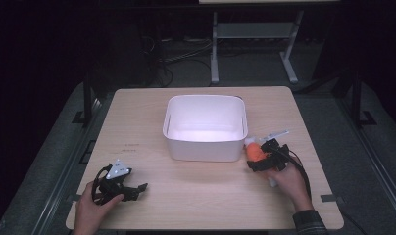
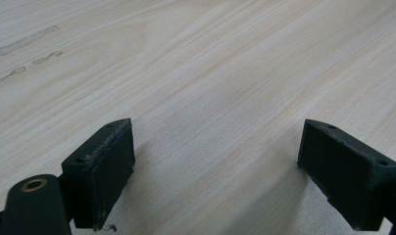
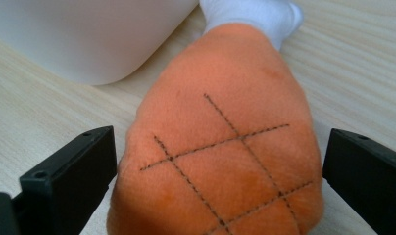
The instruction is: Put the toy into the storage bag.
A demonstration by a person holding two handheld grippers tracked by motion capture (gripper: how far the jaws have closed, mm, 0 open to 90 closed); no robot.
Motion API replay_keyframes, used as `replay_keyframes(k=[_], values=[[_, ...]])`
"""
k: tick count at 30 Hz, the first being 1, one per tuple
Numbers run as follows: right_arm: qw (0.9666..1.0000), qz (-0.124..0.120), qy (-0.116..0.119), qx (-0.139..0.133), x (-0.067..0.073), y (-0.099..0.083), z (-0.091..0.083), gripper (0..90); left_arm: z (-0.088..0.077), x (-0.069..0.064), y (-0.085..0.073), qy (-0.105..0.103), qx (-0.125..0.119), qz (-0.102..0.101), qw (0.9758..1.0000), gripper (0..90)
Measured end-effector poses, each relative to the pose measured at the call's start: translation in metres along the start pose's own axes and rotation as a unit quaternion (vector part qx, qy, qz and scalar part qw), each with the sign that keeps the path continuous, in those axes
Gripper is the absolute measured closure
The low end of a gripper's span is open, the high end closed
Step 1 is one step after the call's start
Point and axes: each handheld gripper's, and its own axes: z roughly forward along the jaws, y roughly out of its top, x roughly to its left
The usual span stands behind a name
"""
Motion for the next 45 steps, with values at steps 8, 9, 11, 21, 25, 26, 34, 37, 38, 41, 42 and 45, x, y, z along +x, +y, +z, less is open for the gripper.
replay_keyframes(k=[8,9,11,21,25,26,34,37,38,41,42,45], values=[[0.9999,0.008,0.008,0.0,-0.002,-0.002,0.0,9.4,0.0,0.0,0.0,0.0,0.0,0.0,1.0,13.1],[0.9999,0.01,0.011,-0.001,-0.003,-0.003,0.0,11.6,0.0,0.0,0.0,0.0,0.0,0.0,1.0,13.1],[0.9998,0.01,0.016,-0.004,-0.003,-0.003,-0.001,13.4,0.0,0.0,0.0,0.0,0.0,0.0,1.0,13.1],[0.9998,-0.003,0.015,-0.014,-0.001,-0.003,-0.009,35.6,0.0,0.0,0.0,0.0,0.0,0.001,1.0,13.1],[0.9997,-0.006,0.018,-0.016,-0.001,-0.003,-0.011,34.4,0.0,0.0,0.0,0.0,0.0,0.0,1.0,13.1],[0.9997,-0.005,0.018,-0.018,-0.002,-0.003,-0.012,33.1,0.0,0.0,0.0,0.0,0.0,0.001,1.0,13.1],[0.9994,-0.007,0.021,-0.027,-0.004,-0.003,-0.021,31.9,0.0,0.0,0.0,0.0,0.001,0.0,1.0,13.1],[0.9994,-0.008,0.02,-0.027,-0.006,-0.004,-0.023,31.4,0.0,0.0,0.0,0.0,0.0,0.0,1.0,13.1],[0.9993,-0.009,0.021,-0.029,-0.006,-0.004,-0.024,31.3,0.0,0.0,0.0,0.0,0.0,0.0,1.0,13.1],[0.9994,-0.007,0.02,-0.028,-0.009,-0.005,-0.028,31.2,0.0,0.0,0.0,0.0,0.0,0.0,1.0,13.1],[0.9993,-0.007,0.02,-0.03,-0.01,-0.006,-0.029,31.2,0.0,0.0,0.0,0.0,0.0,0.0,1.0,13.1],[0.9992,-0.011,0.021,-0.032,-0.013,-0.007,-0.034,31.0,0.0,0.0,0.0,0.0,0.0,0.0,1.0,13.1]])
